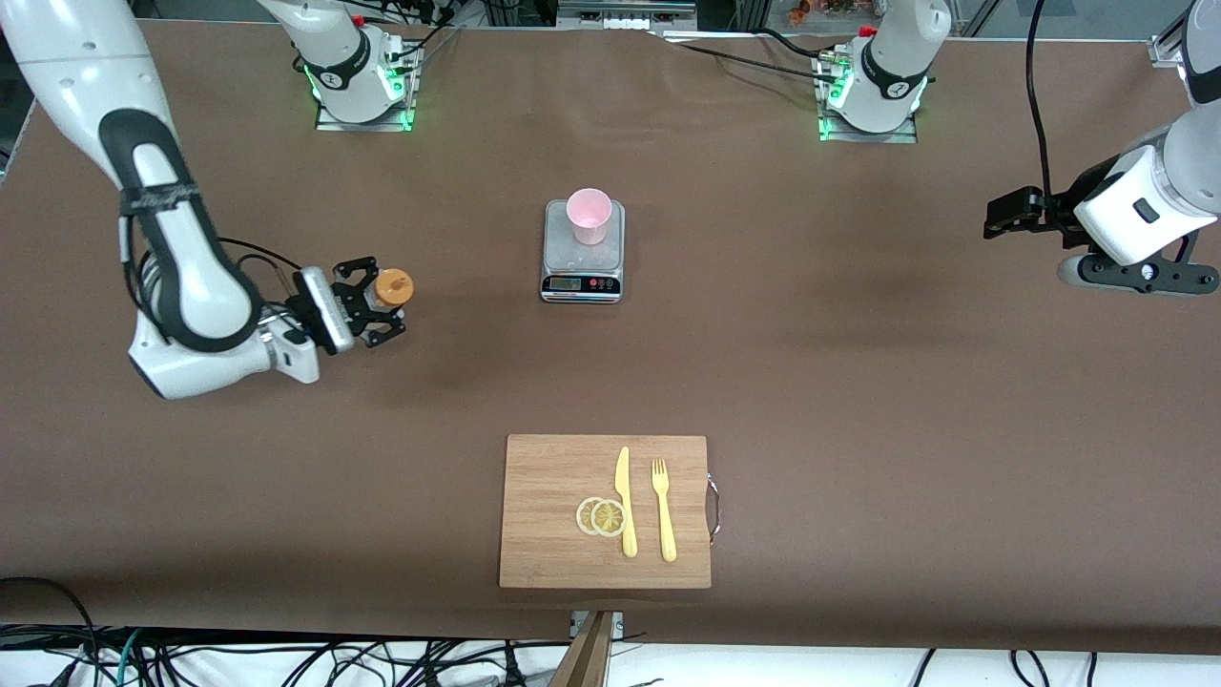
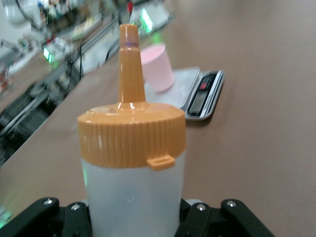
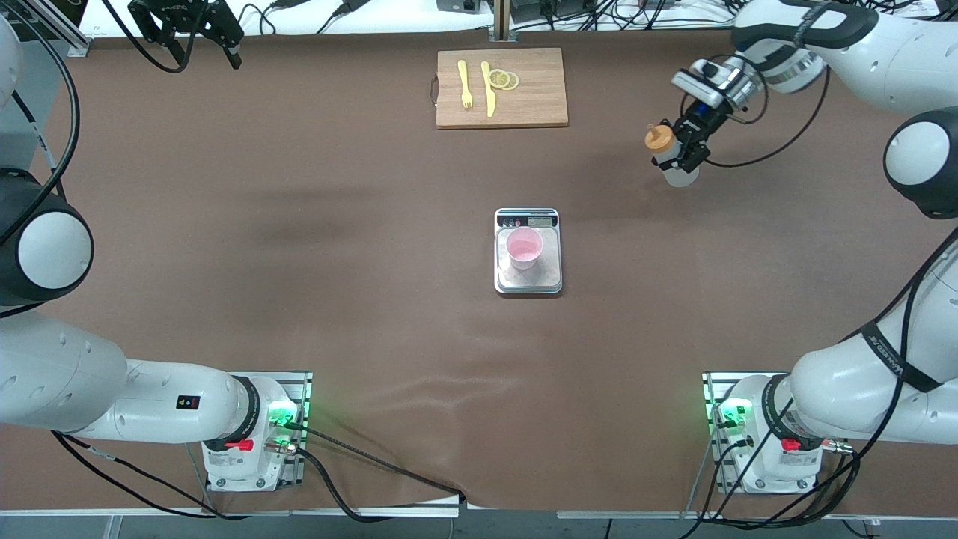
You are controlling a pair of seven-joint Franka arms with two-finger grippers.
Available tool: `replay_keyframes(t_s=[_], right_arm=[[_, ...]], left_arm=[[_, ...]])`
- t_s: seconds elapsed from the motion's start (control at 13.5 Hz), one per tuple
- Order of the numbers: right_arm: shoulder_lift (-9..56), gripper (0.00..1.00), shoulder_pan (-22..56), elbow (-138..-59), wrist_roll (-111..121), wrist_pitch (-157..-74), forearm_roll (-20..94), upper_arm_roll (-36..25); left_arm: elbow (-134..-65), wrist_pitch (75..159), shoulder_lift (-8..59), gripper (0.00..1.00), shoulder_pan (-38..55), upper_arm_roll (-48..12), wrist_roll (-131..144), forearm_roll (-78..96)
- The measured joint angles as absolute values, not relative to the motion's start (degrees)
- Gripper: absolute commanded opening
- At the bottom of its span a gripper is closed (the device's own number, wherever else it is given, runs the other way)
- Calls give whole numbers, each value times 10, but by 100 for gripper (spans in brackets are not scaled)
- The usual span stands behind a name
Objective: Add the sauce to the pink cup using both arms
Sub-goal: 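Carry the sauce bottle with the right gripper over the pink cup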
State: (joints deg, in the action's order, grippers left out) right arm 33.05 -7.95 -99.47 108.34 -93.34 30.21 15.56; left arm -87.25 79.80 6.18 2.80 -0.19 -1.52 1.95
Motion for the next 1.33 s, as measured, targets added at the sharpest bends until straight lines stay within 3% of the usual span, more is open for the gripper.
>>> replay_keyframes(t_s=[0.44, 1.33], right_arm=[[312, 0, -67, -974, 826, -940, 70, 324], [312, 0, 106, -974, 541, -897, -110, 358]], left_arm=[[-872, 798, 62, 100, 28, -2, -15, 19], [-872, 798, 62, 100, 26, -1, -15, 19]])
